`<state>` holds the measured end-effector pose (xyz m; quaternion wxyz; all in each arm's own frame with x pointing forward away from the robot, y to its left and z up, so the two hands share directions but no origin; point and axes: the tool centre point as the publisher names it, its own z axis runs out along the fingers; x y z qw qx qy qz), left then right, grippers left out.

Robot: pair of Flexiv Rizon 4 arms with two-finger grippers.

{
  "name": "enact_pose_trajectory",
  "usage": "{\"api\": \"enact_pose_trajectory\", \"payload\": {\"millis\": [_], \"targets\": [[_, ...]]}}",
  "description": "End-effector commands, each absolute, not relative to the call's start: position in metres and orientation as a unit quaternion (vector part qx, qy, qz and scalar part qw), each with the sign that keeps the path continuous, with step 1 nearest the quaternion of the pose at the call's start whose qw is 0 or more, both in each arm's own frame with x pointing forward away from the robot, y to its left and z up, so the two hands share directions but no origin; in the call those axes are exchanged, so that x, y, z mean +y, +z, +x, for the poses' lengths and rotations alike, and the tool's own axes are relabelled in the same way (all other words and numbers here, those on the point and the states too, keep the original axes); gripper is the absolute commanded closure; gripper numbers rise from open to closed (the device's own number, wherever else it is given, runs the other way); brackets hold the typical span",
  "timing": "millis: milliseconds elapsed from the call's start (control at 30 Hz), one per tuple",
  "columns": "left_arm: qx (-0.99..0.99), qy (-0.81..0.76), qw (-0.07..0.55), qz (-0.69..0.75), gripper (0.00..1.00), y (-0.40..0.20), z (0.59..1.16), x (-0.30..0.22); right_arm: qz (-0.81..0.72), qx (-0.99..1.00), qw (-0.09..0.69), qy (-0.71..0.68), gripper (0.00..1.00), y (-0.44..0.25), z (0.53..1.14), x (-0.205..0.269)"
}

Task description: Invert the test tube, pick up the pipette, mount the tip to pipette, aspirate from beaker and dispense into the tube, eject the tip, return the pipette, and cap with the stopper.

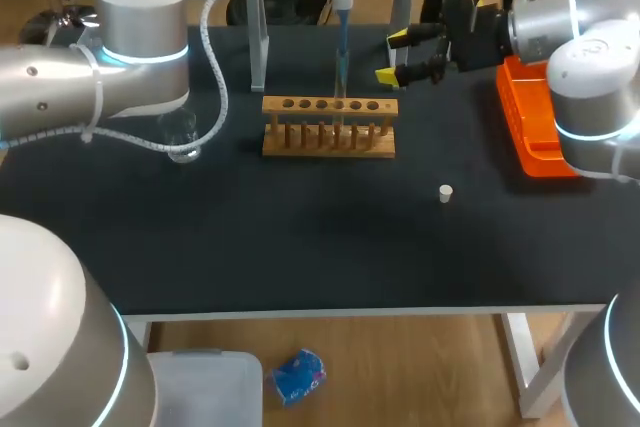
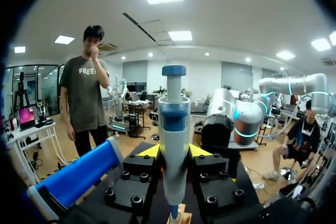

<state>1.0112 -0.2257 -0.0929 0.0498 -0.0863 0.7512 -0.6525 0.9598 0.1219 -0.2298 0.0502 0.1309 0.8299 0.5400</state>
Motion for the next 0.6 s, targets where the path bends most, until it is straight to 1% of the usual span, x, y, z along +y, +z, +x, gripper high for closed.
{"api": "enact_pose_trajectory", "payload": {"millis": [33, 600], "targets": [[0.759, -0.644, 0.044, -0.083, 1.00, -0.087, 1.016, -0.228, 0.131, 0.830, 0.050, 0.540, 0.00, -0.230, 0.960, 0.122], [0.772, -0.629, 0.053, -0.071, 1.00, -0.076, 1.013, -0.231, 0.131, 0.830, 0.050, 0.540, 0.00, -0.230, 0.960, 0.122]]}}
